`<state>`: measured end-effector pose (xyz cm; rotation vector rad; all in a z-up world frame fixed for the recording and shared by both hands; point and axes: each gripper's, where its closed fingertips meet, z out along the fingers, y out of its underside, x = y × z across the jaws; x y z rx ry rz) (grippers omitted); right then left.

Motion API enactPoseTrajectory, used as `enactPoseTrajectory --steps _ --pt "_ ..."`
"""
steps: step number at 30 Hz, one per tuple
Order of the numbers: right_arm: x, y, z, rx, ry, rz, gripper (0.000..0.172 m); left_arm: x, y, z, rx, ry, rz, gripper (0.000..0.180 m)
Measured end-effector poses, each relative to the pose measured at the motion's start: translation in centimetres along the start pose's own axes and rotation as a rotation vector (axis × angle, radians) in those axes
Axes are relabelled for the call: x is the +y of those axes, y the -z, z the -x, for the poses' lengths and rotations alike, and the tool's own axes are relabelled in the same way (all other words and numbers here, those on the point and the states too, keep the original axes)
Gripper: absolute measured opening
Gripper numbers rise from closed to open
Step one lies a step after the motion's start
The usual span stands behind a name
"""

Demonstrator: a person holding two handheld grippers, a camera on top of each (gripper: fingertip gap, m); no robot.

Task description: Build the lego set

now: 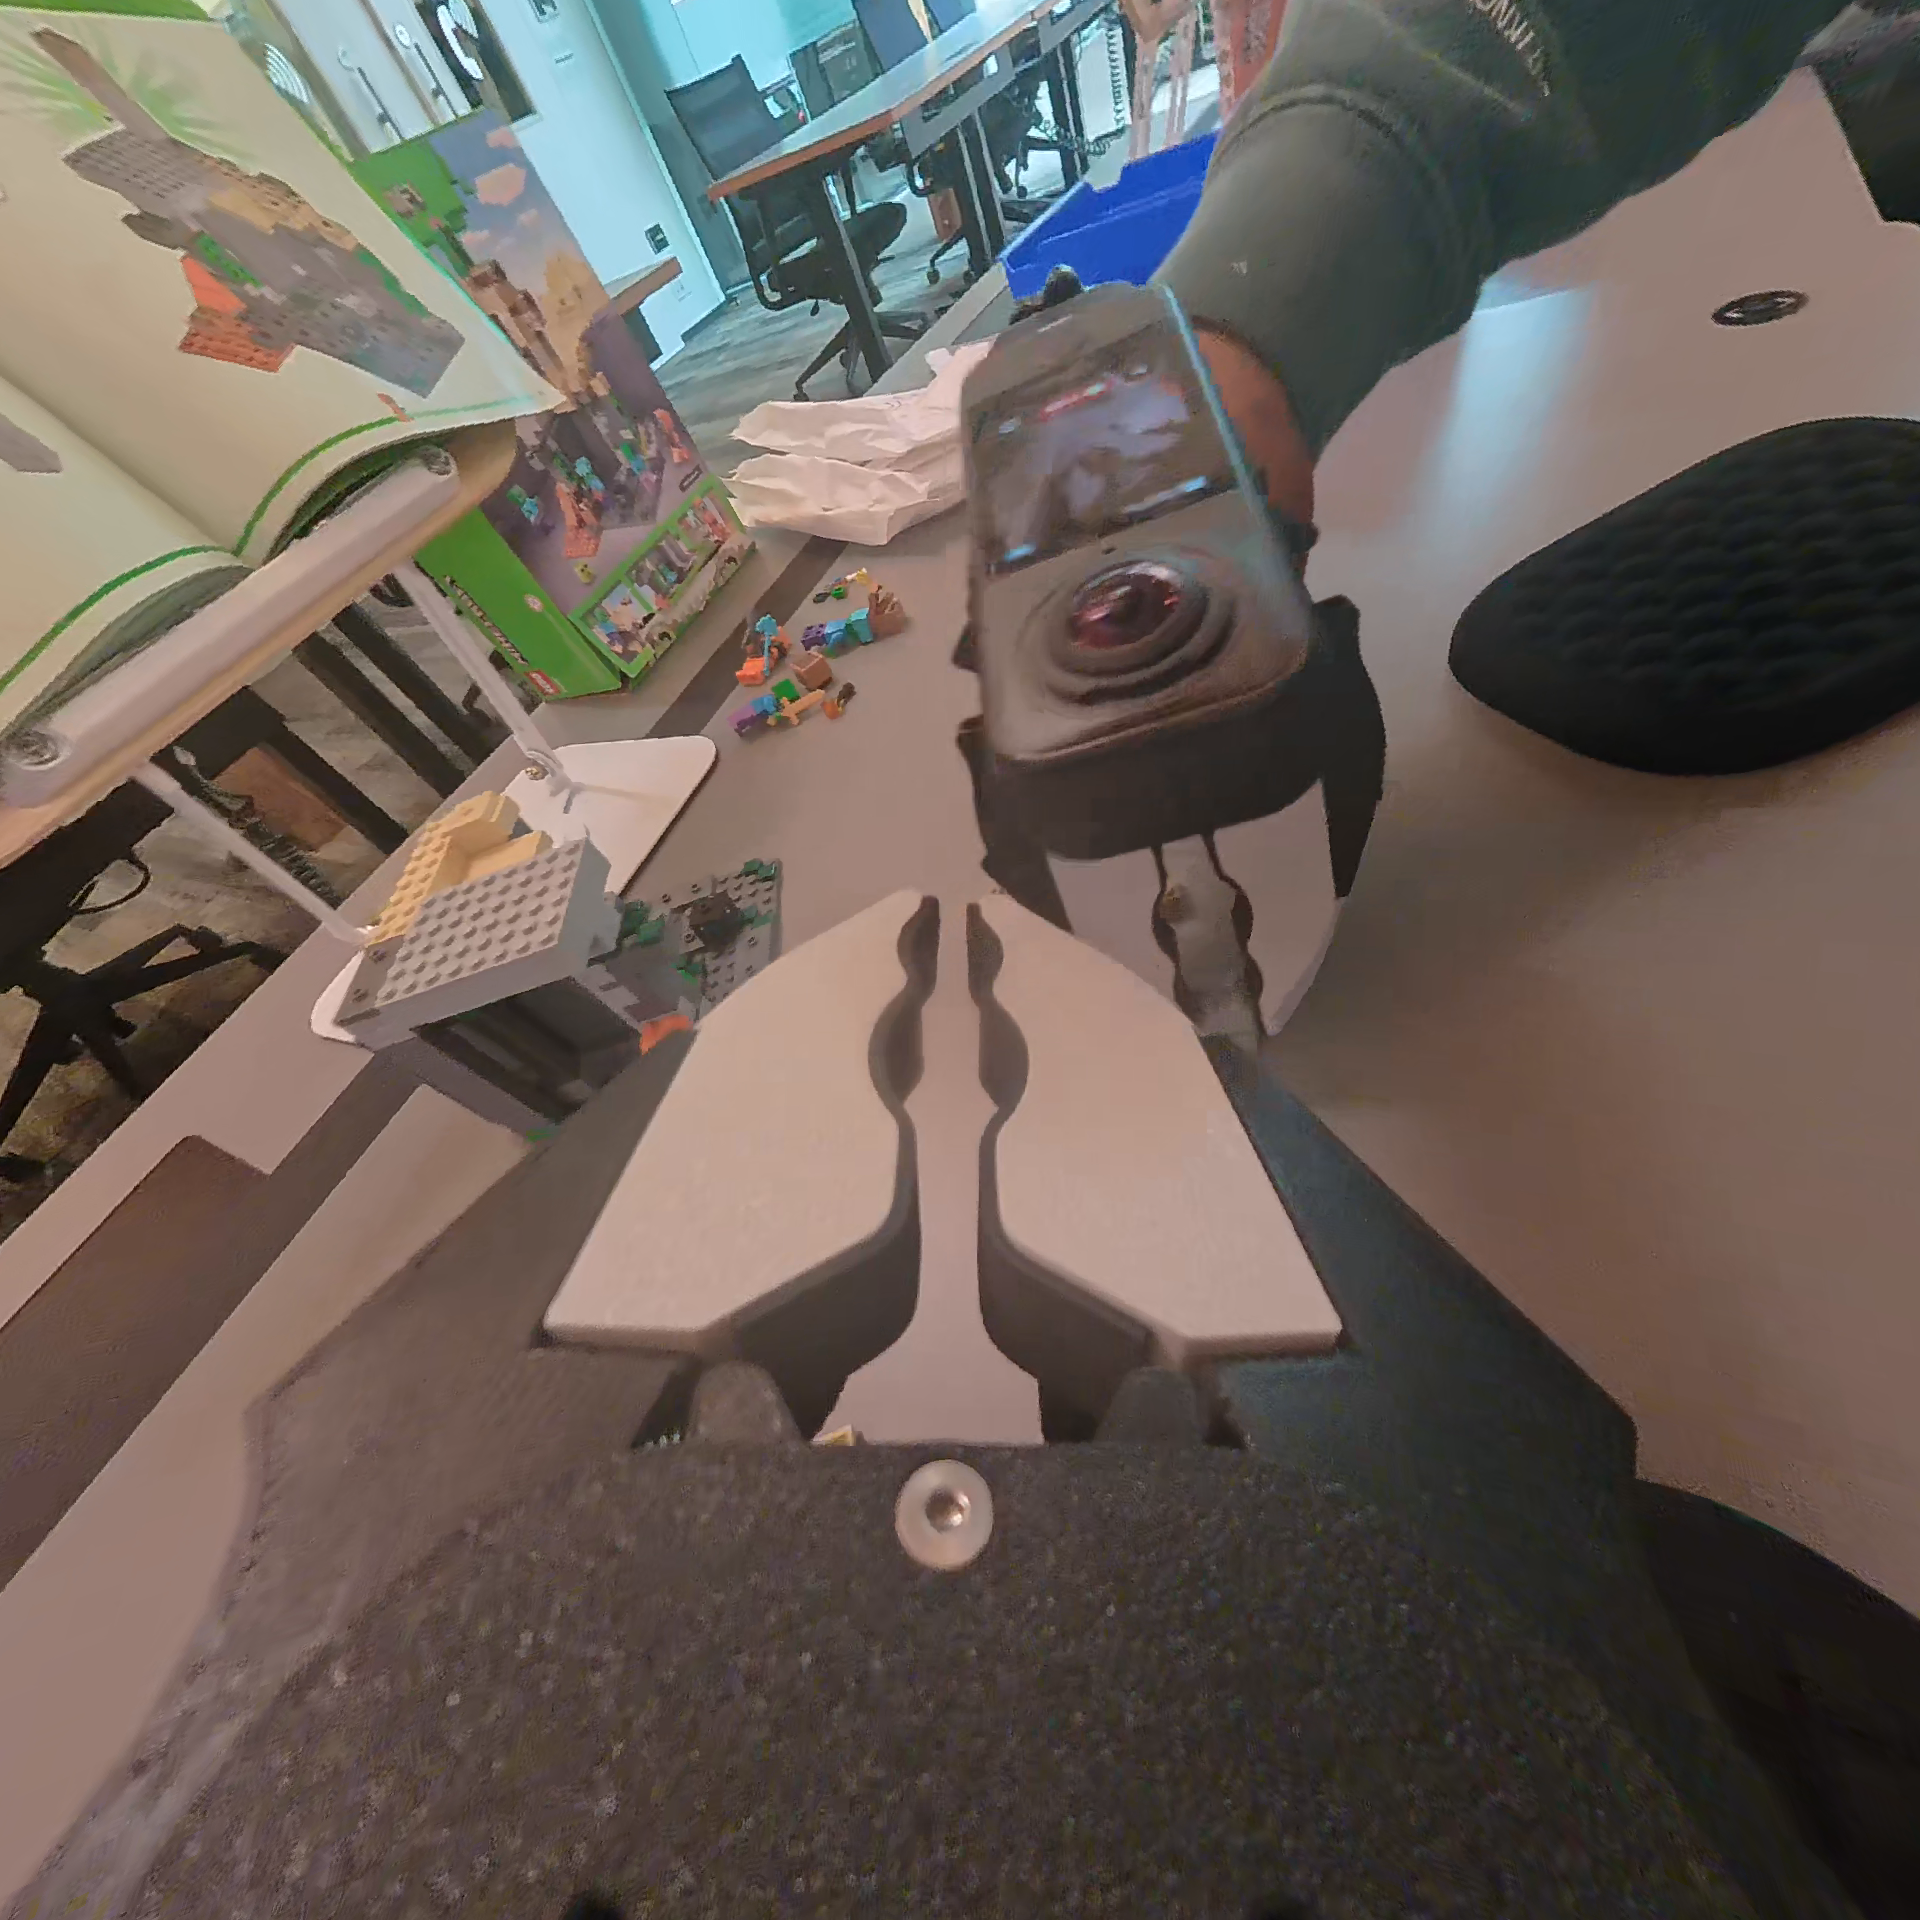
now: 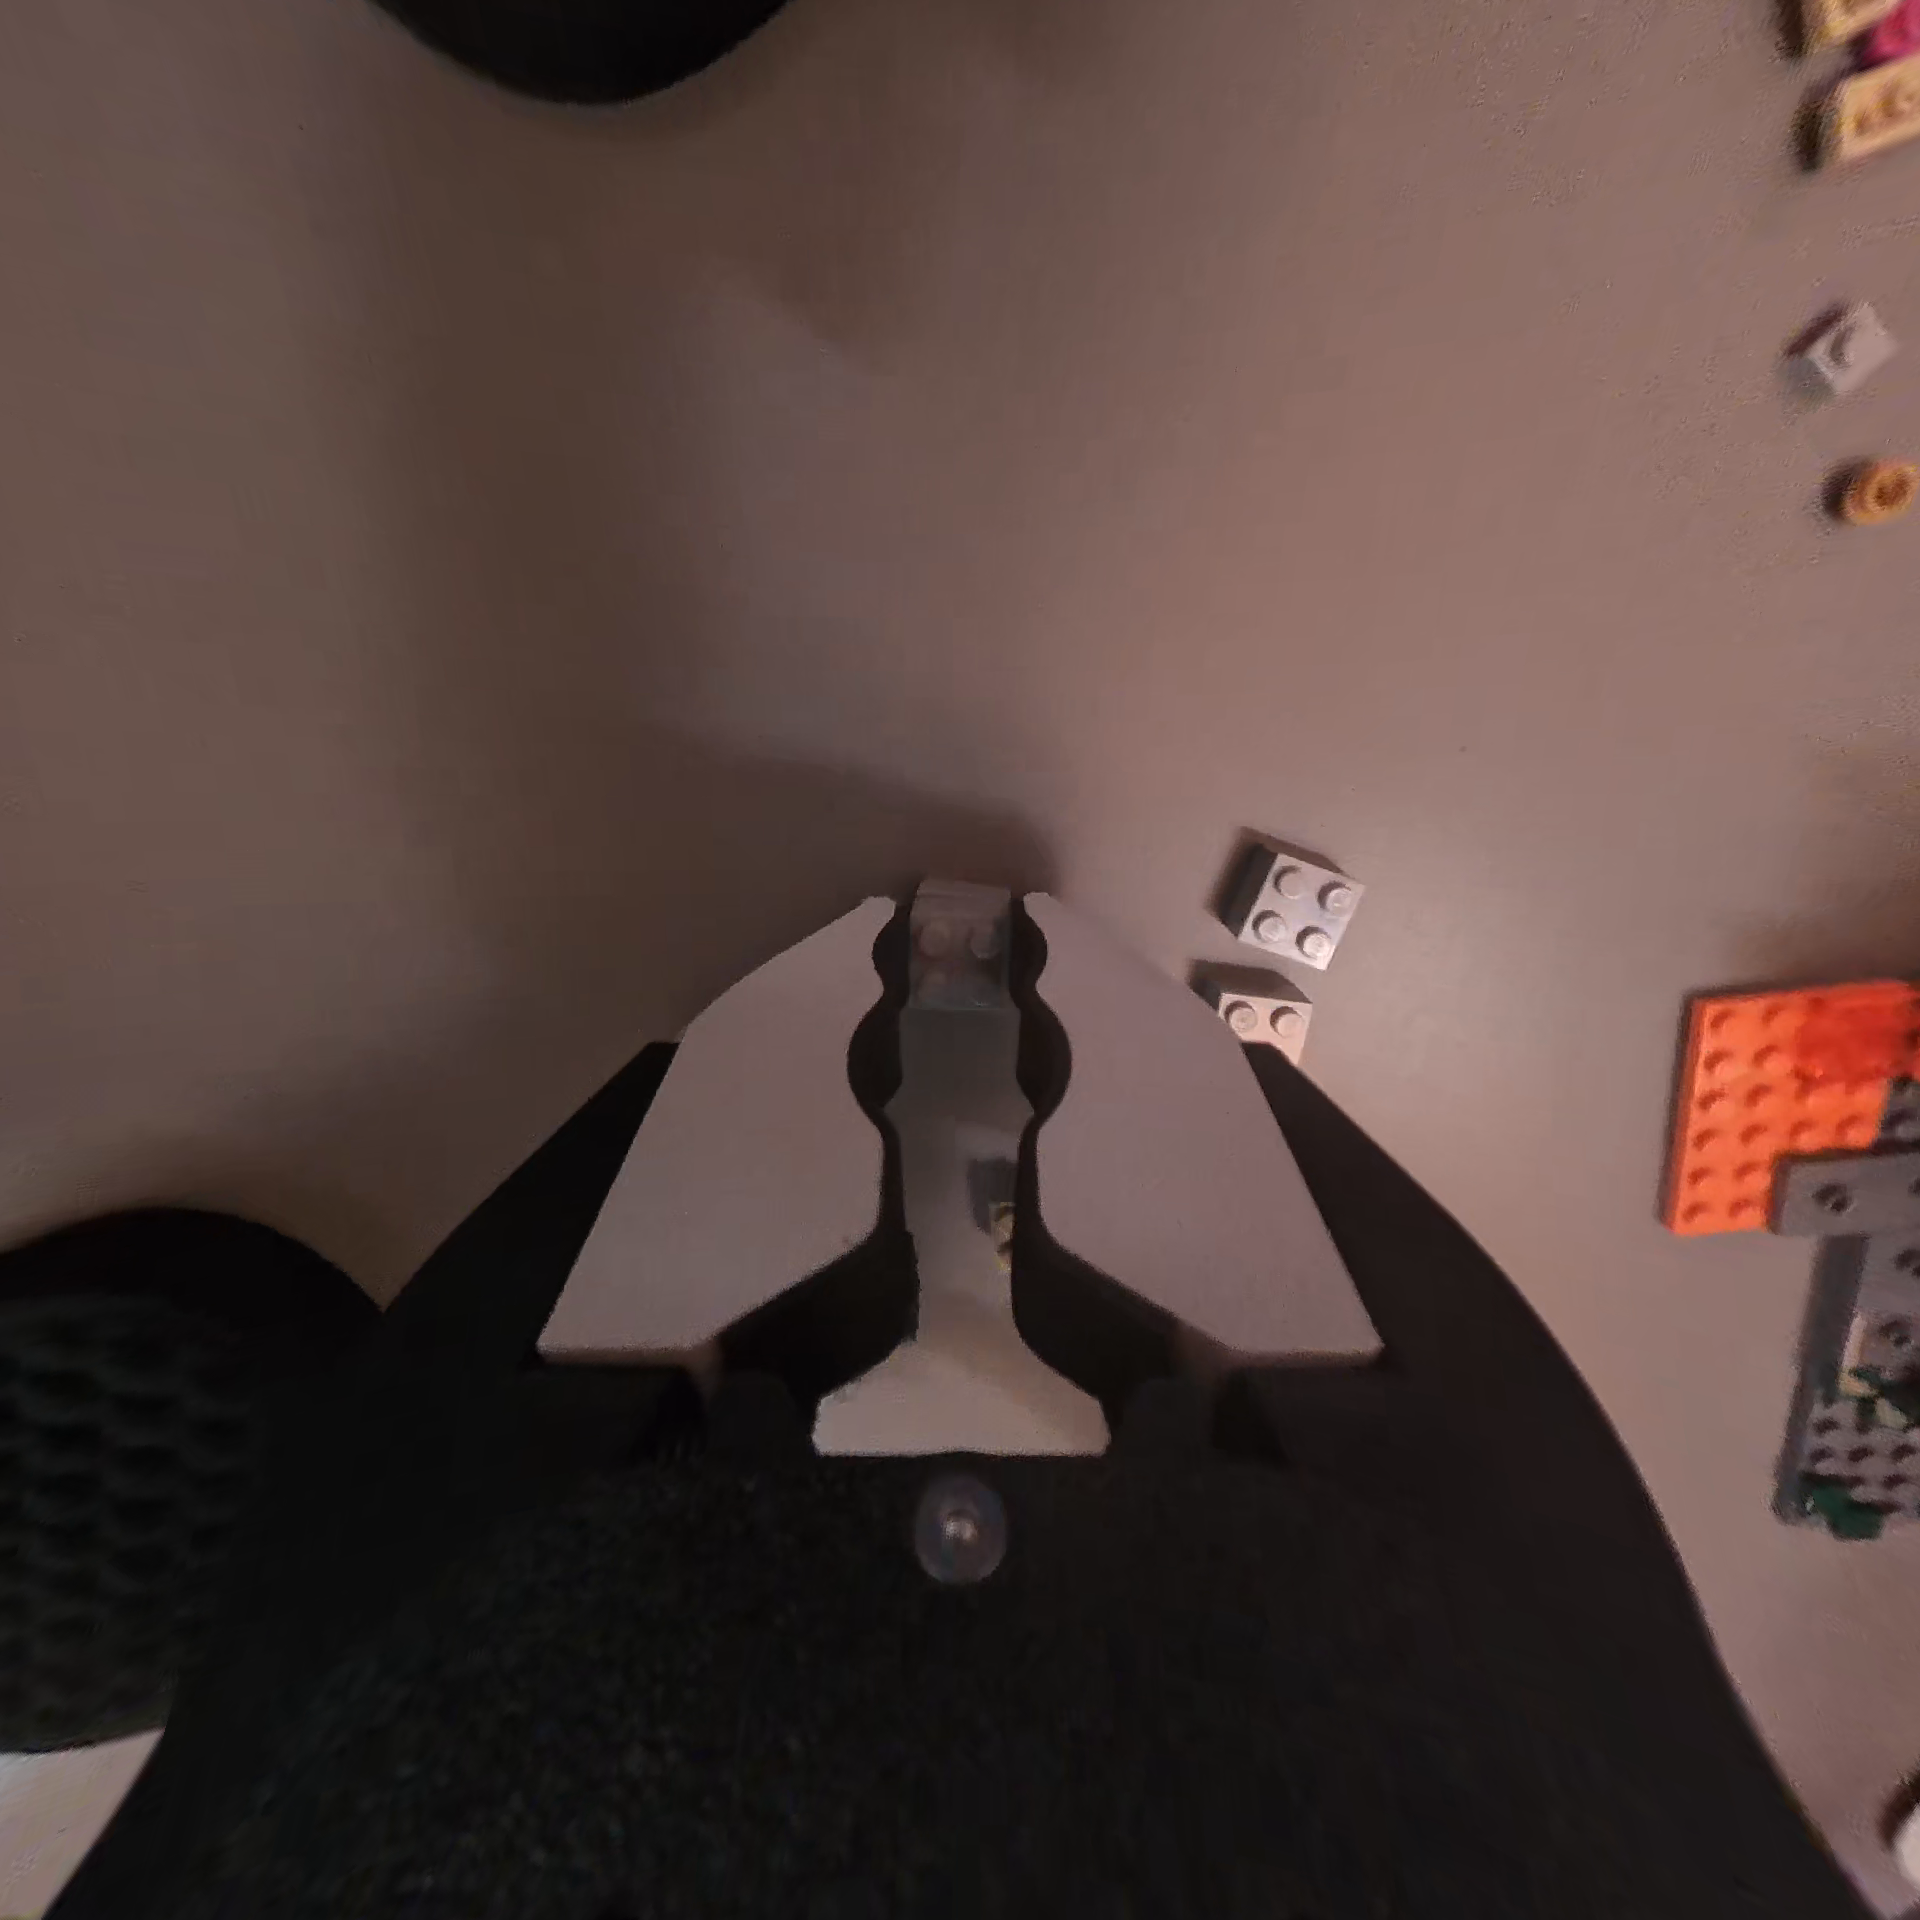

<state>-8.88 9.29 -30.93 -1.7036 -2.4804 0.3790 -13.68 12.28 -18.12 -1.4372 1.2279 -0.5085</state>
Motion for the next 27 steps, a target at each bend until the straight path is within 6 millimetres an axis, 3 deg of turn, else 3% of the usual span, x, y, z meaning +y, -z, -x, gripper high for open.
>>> enactPoseTrajectory --steps 8,27 --pt "1.0 0.2 1.8 -0.038 0.260 0.007 0.017 0.4 0.2 0.5 -0.016 0.010 0.009 0.005" --pt "0.9 0.1 2.0 -0.029 0.260 -0.003 0.017 0.3 0.4 0.6 -0.028 0.008 0.010 0.004"
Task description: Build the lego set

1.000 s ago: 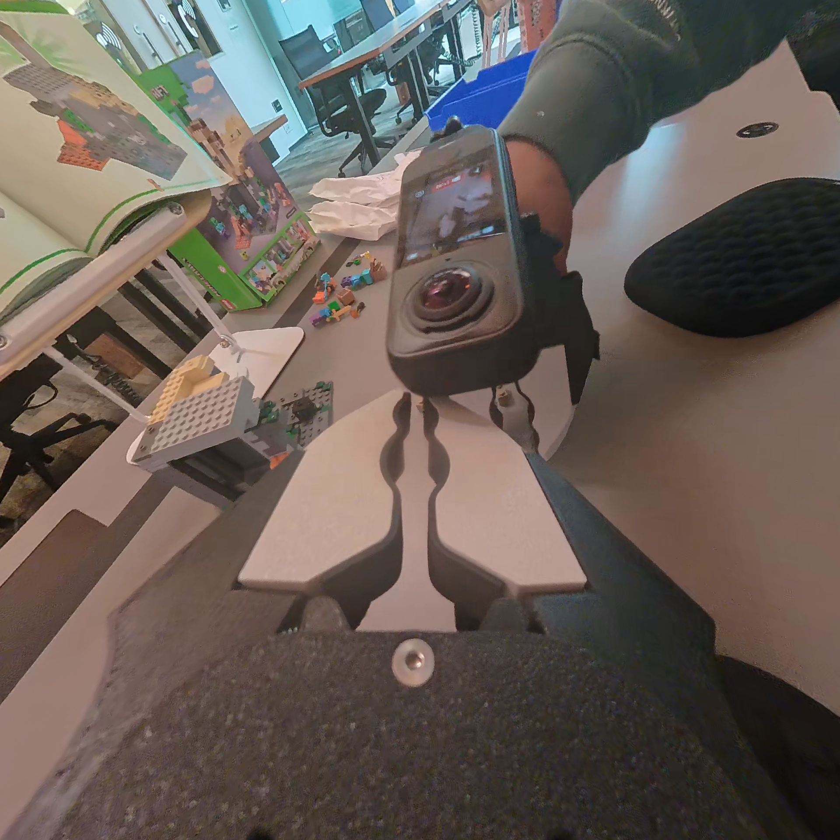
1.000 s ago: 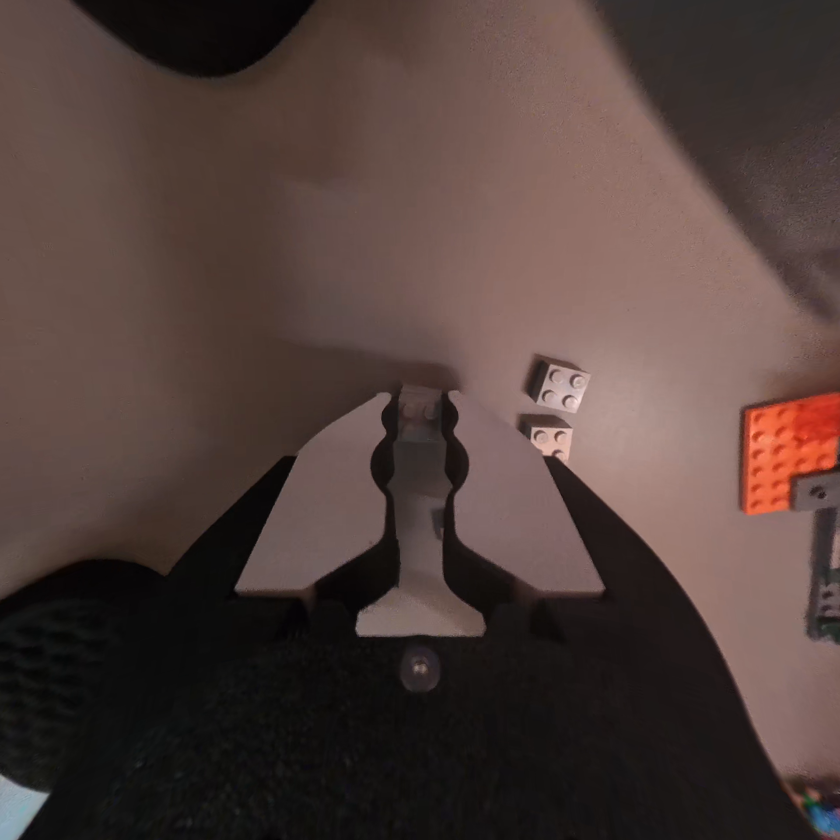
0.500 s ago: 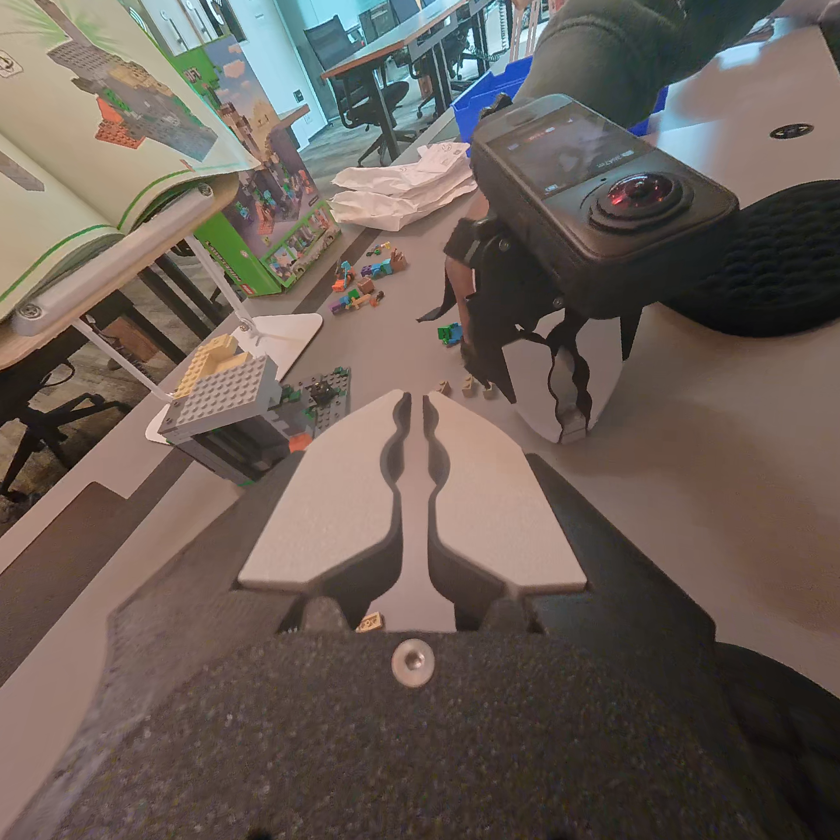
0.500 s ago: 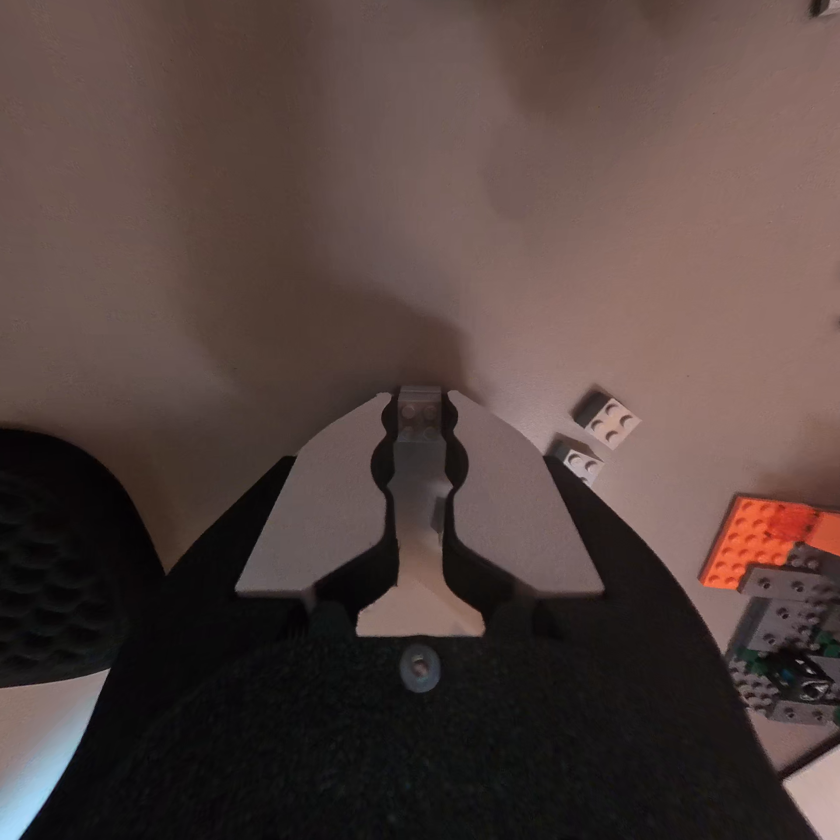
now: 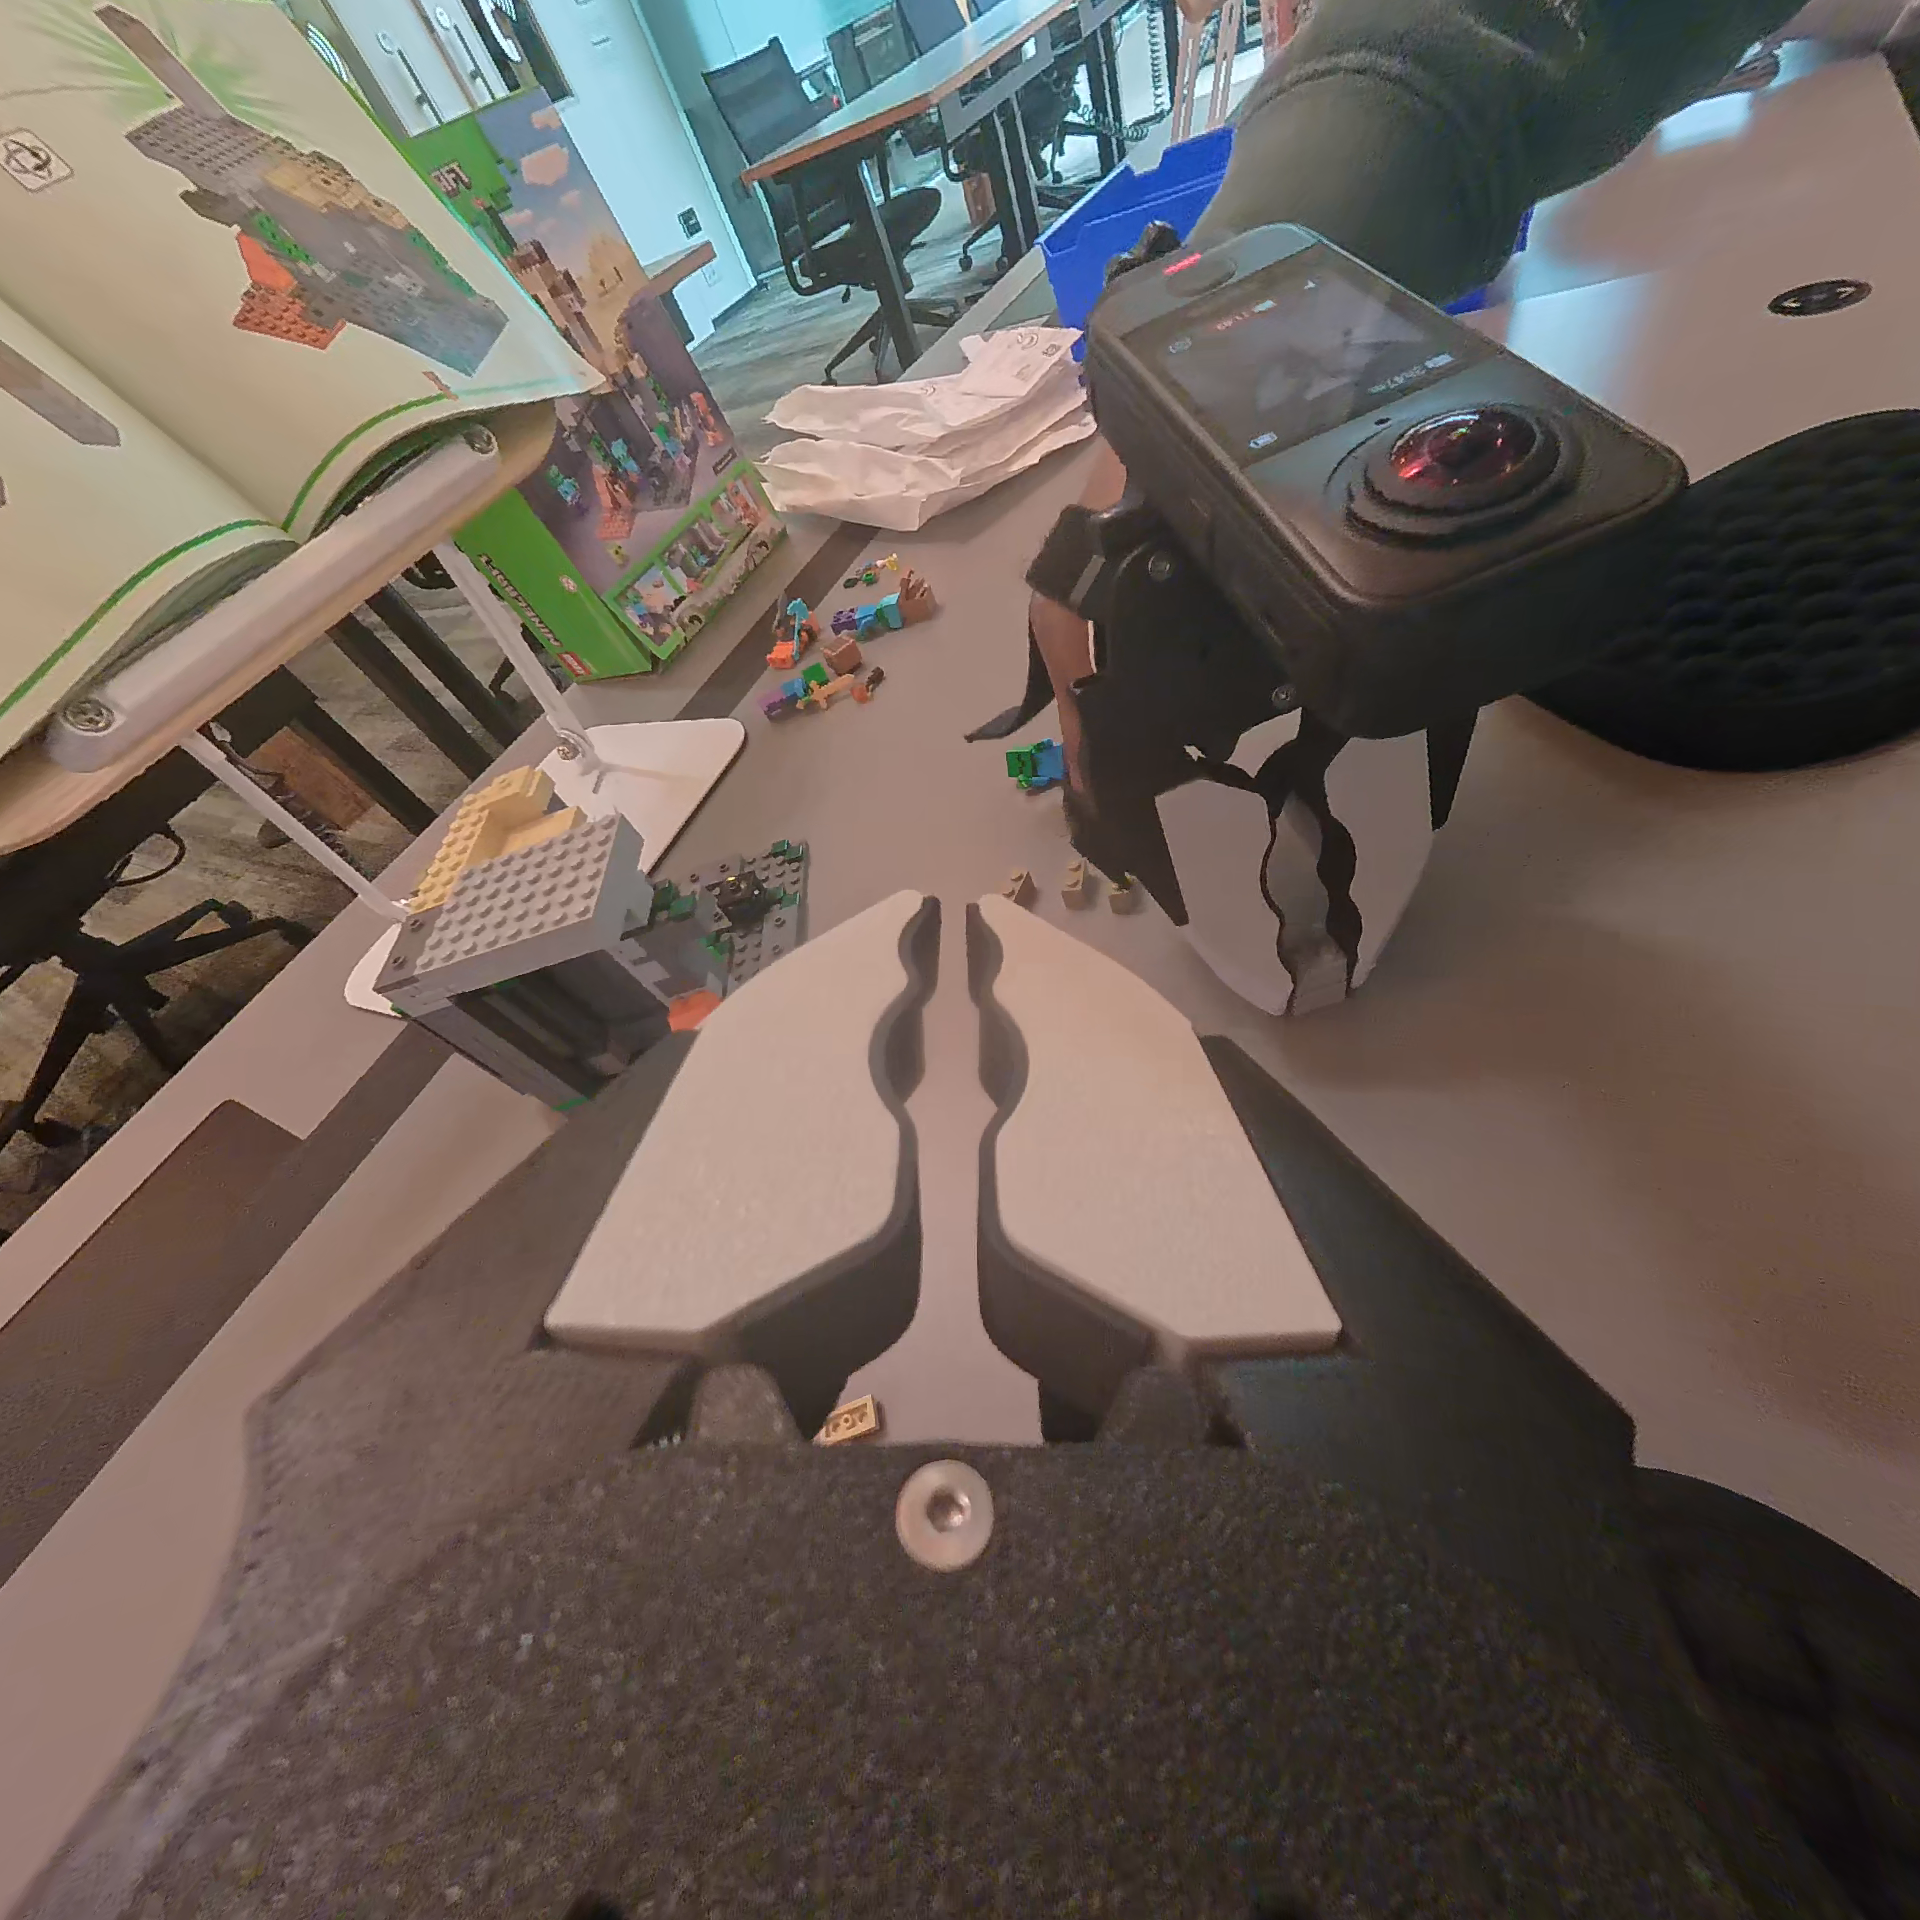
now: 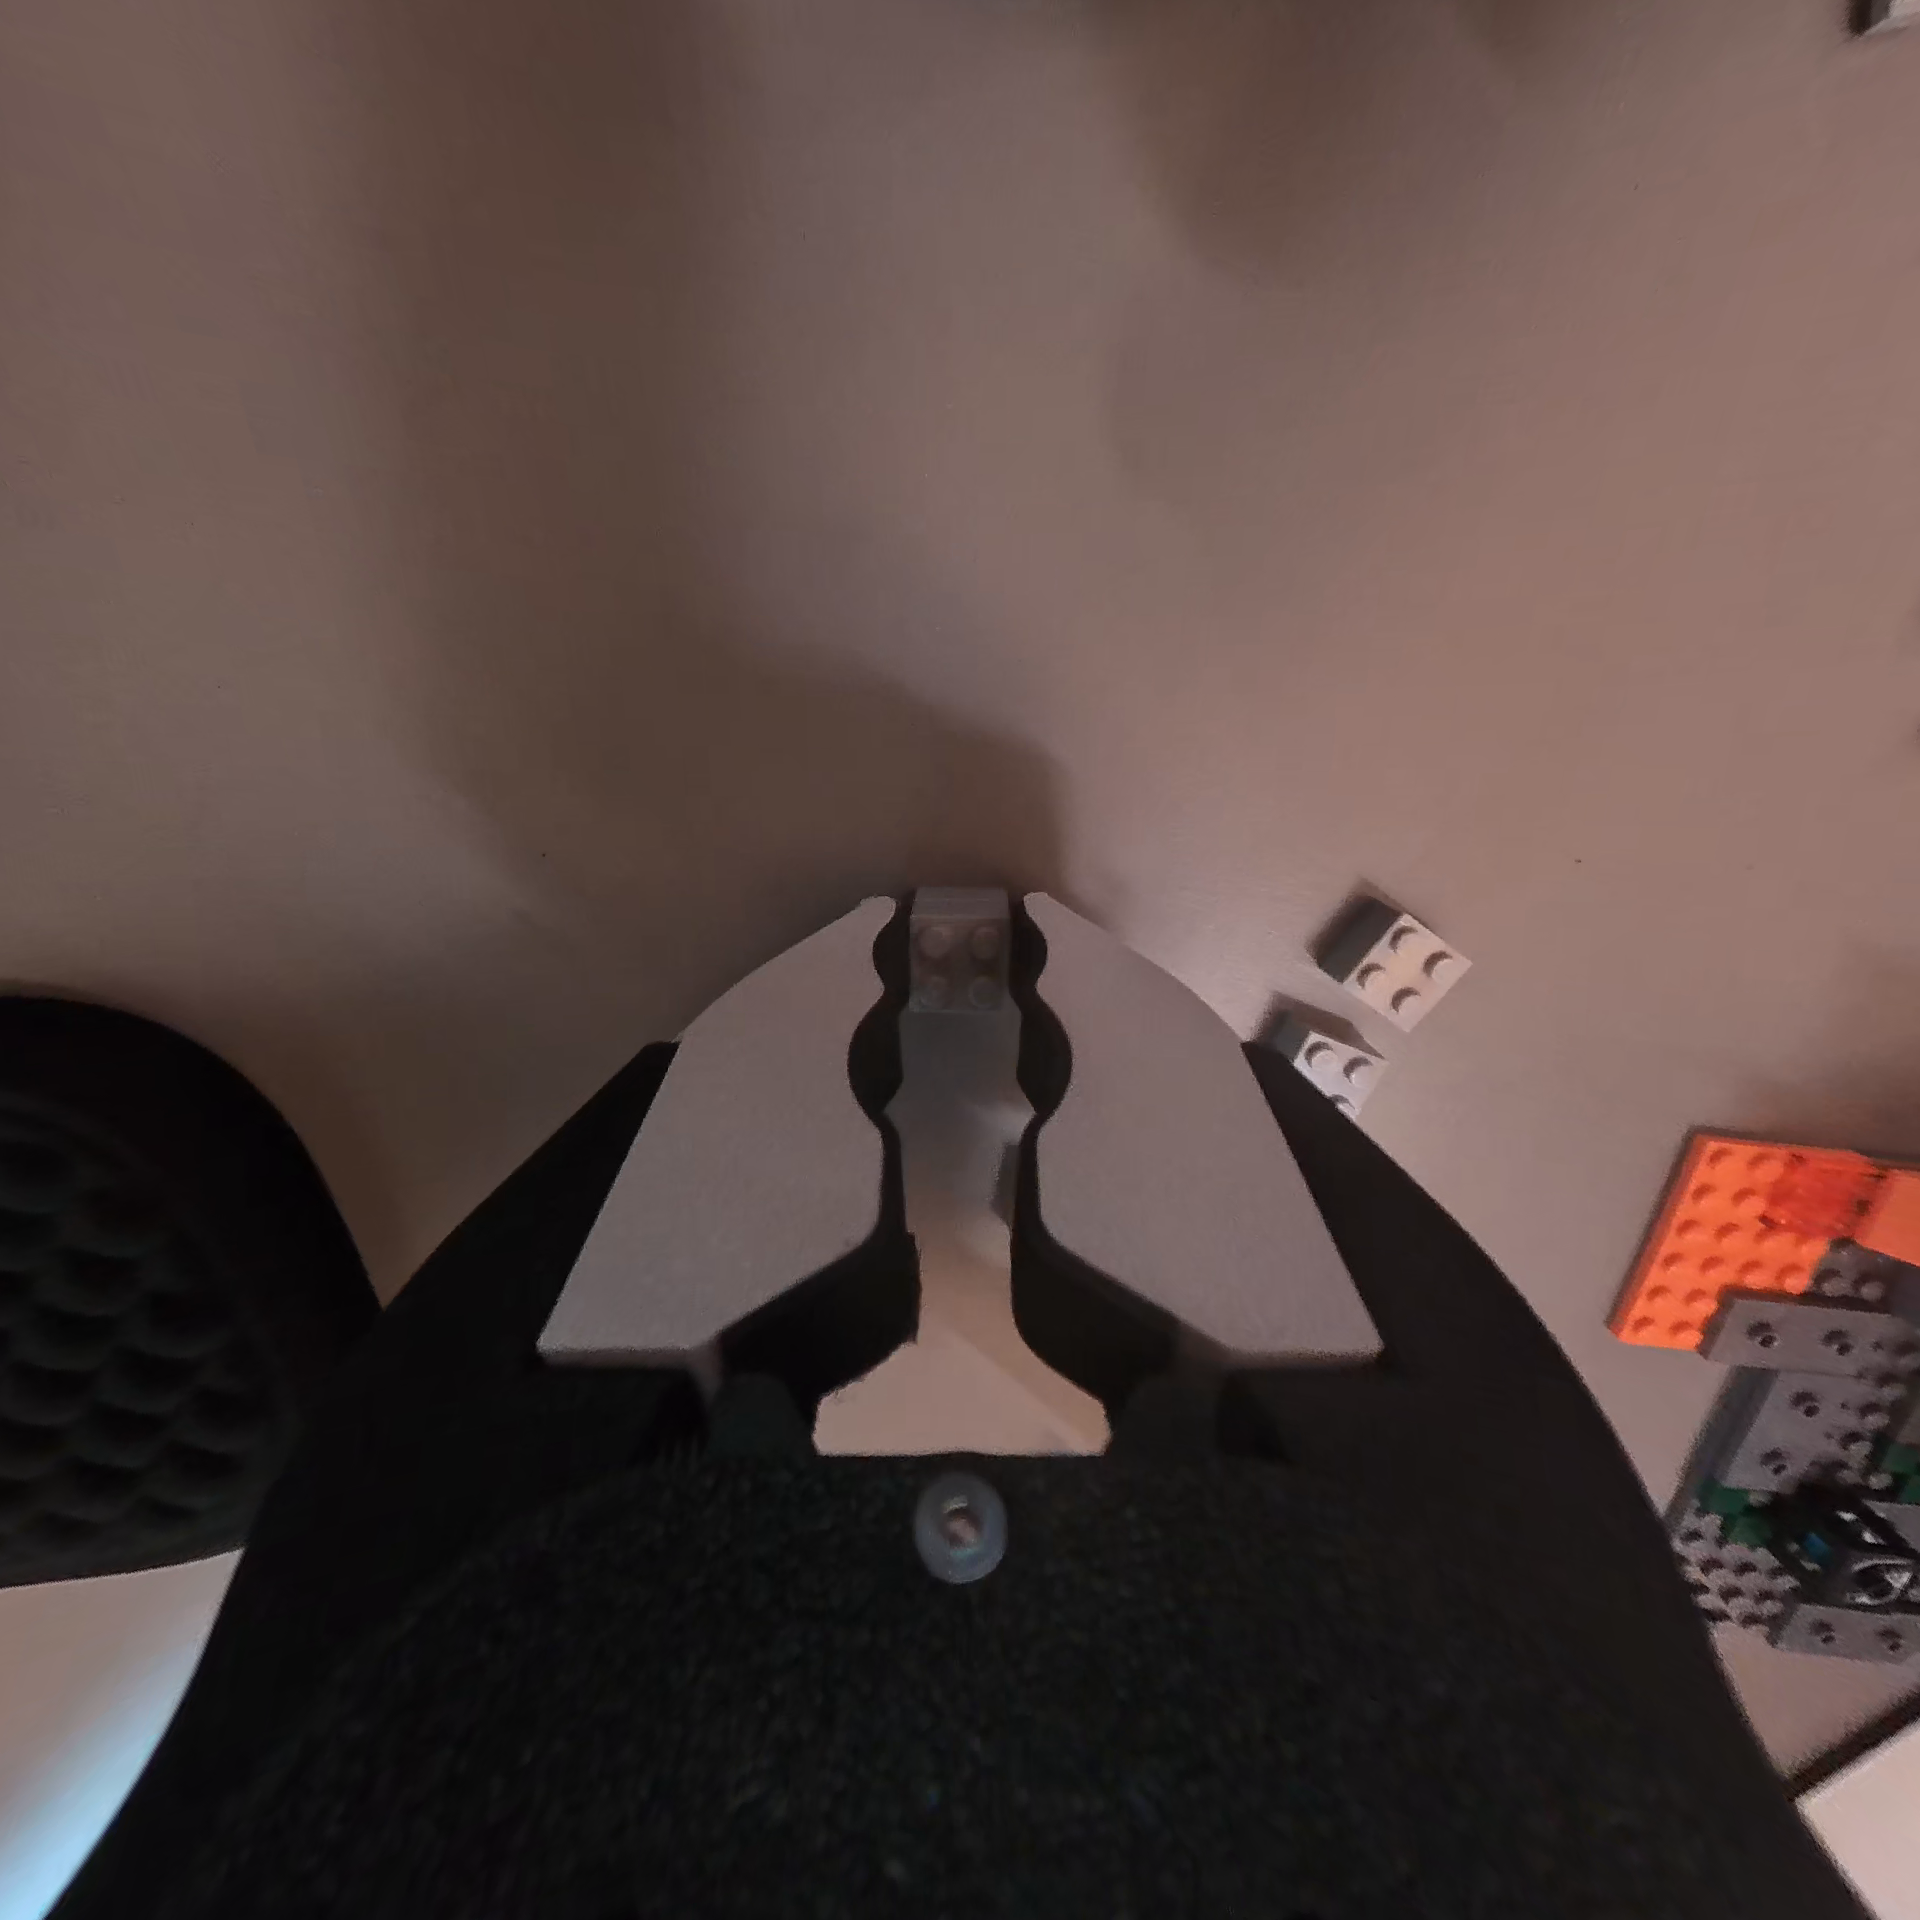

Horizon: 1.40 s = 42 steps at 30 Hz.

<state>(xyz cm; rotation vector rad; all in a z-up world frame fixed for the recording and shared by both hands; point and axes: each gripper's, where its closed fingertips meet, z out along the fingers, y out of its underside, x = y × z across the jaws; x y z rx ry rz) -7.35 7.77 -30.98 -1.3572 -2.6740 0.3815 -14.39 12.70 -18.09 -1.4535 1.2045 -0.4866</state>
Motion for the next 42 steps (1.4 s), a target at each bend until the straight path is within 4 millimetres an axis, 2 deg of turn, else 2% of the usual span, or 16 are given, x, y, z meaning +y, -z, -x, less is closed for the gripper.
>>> enactPoseTrajectory --steps 16,24,42 --pt "0.1 0.2 0.1 0.036 -0.056 -0.055 0.017 -0.2 0.1 -0.2 0.001 -0.008 -0.007 0.004" --pt "-0.8 2.1 -0.3 0.056 -0.117 -0.164 0.017 0.0 -0.2 -0.5 0.014 -0.013 0.005 0.004" --pt "-0.1 0.8 0.0 0.062 -0.114 -0.104 0.017 0.3 -0.4 -0.7 0.026 -0.013 0.023 0.004"
